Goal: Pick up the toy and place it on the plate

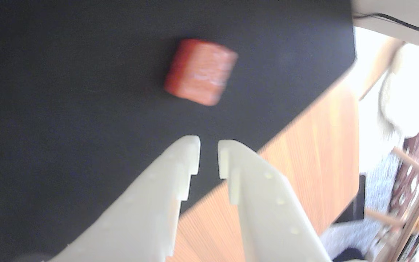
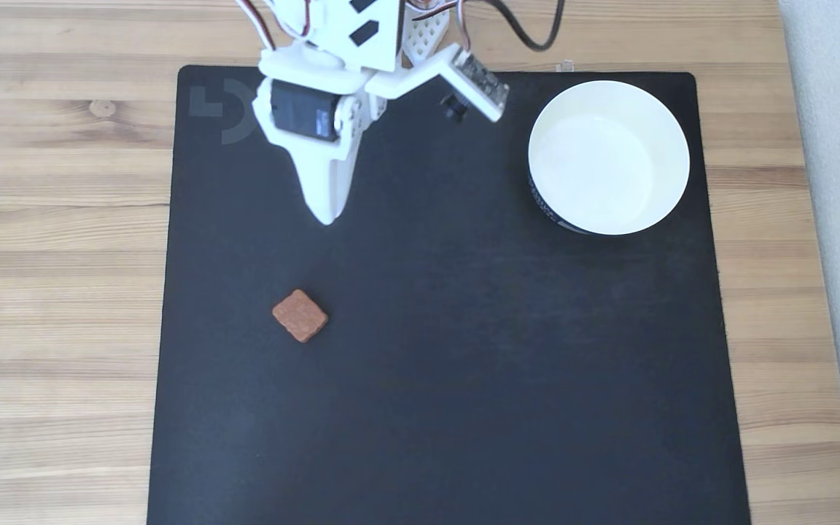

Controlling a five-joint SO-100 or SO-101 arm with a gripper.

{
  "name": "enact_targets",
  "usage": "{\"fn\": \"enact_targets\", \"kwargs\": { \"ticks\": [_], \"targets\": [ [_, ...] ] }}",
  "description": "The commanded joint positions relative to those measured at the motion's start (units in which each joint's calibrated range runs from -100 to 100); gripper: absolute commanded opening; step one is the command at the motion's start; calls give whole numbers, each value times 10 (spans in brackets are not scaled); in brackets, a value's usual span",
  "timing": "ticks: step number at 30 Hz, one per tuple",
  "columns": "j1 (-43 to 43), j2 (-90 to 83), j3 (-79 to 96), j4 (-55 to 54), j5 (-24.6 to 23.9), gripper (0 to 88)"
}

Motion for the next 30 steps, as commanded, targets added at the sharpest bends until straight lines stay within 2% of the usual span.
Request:
{"fn": "enact_targets", "kwargs": {
  "ticks": [1,6,12,19,30],
  "targets": [
    [30,210,-169,17,-3,23],
    [66,341,-315,71,-2,23],
    [67,481,-446,86,-2,23],
    [65,624,-655,189,2,23],
    [60,755,-800,243,1,23]
  ]
}}
